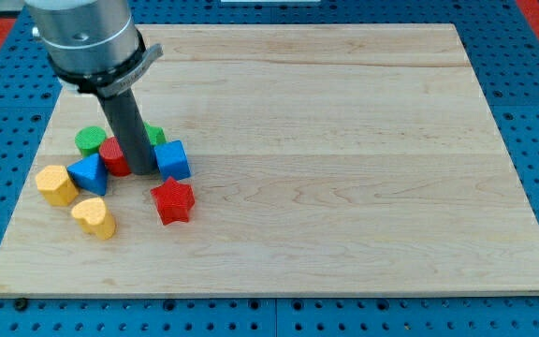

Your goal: Place the red circle on top of the green star

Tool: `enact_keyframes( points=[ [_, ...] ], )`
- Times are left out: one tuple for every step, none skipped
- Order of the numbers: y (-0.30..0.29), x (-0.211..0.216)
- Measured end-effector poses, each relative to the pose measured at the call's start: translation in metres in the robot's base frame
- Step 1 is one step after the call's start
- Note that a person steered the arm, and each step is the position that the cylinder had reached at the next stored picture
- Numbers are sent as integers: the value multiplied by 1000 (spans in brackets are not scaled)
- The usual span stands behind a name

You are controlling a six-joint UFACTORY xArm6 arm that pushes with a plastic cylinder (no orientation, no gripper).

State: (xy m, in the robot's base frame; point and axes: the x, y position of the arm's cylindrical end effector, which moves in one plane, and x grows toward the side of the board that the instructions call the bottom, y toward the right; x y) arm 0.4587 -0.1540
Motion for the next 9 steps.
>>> enact_keyframes(
  points=[
    [9, -14],
    [36, 9],
    [15, 28],
    [-7, 32],
    [-28, 25],
    [-52, 25],
    [-37, 18],
    [-40, 9],
    [-40, -4]
  ],
)
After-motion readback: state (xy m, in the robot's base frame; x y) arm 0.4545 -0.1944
